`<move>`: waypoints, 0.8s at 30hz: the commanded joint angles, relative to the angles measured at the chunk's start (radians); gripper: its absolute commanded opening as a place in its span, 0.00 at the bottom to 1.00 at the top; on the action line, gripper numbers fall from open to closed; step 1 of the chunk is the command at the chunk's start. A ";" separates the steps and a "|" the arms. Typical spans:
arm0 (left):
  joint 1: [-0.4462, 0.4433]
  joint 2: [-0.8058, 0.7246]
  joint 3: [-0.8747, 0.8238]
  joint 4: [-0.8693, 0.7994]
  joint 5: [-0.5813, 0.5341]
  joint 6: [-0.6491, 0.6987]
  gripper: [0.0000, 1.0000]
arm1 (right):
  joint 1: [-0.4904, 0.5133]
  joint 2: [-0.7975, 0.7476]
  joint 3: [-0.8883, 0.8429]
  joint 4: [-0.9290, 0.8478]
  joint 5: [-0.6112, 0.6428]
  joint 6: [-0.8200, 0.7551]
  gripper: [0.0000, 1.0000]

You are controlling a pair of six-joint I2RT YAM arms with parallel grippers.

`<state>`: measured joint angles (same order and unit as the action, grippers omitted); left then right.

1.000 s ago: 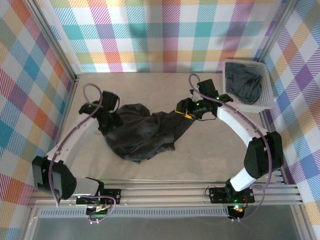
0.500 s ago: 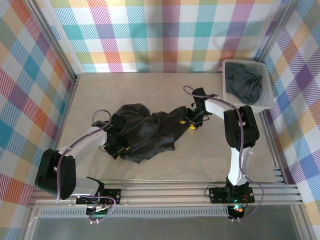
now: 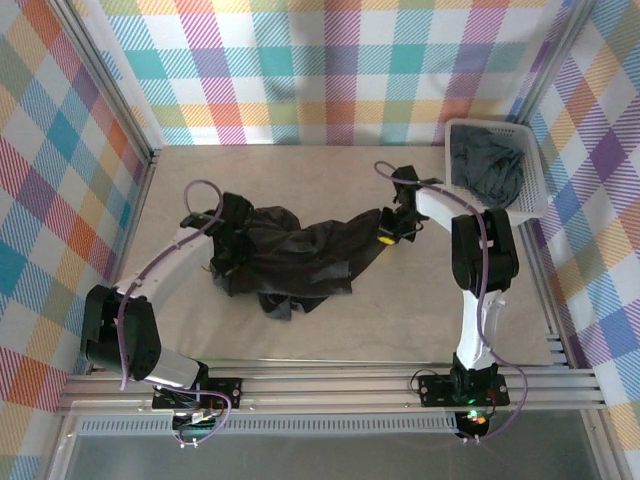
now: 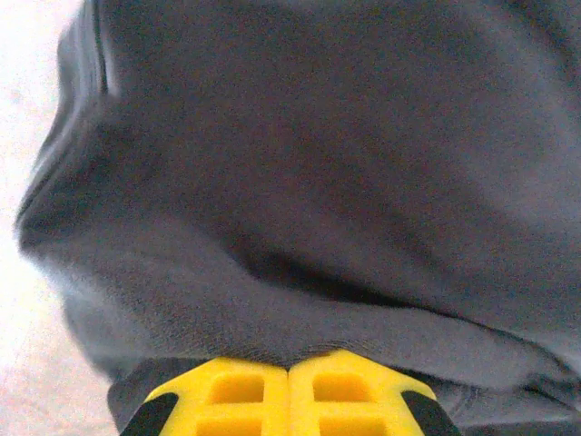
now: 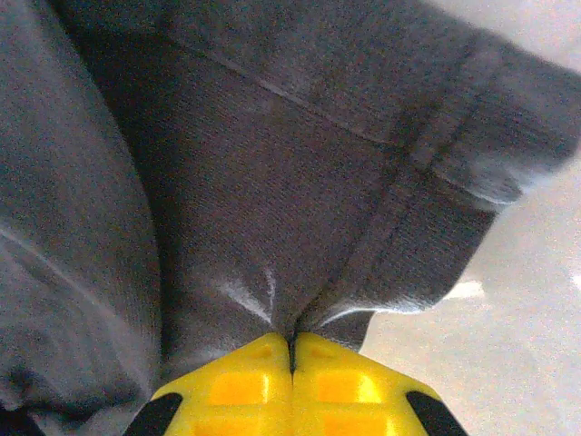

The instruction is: Fold and stack the t-shirts

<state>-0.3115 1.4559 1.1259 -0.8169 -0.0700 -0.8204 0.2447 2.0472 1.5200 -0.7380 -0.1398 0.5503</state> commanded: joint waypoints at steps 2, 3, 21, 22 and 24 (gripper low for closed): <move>0.023 0.051 0.110 -0.014 -0.008 0.132 0.00 | -0.042 -0.006 0.137 -0.064 0.071 -0.065 0.00; 0.024 0.074 0.140 0.003 0.018 0.151 0.00 | -0.042 -0.005 0.161 -0.072 0.074 -0.072 0.00; 0.115 0.288 0.381 -0.126 -0.148 0.308 0.00 | -0.064 -0.019 0.259 -0.175 0.194 -0.121 0.00; 0.121 0.281 0.364 -0.091 -0.106 0.318 0.13 | -0.064 -0.019 0.259 -0.174 0.181 -0.121 0.00; 0.118 0.260 0.341 -0.067 -0.067 0.303 0.42 | -0.064 -0.010 0.265 -0.177 0.142 -0.127 0.00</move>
<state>-0.2070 1.7611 1.5009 -0.9142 -0.1776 -0.5507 0.1890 2.0472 1.7599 -0.8867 0.0170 0.4511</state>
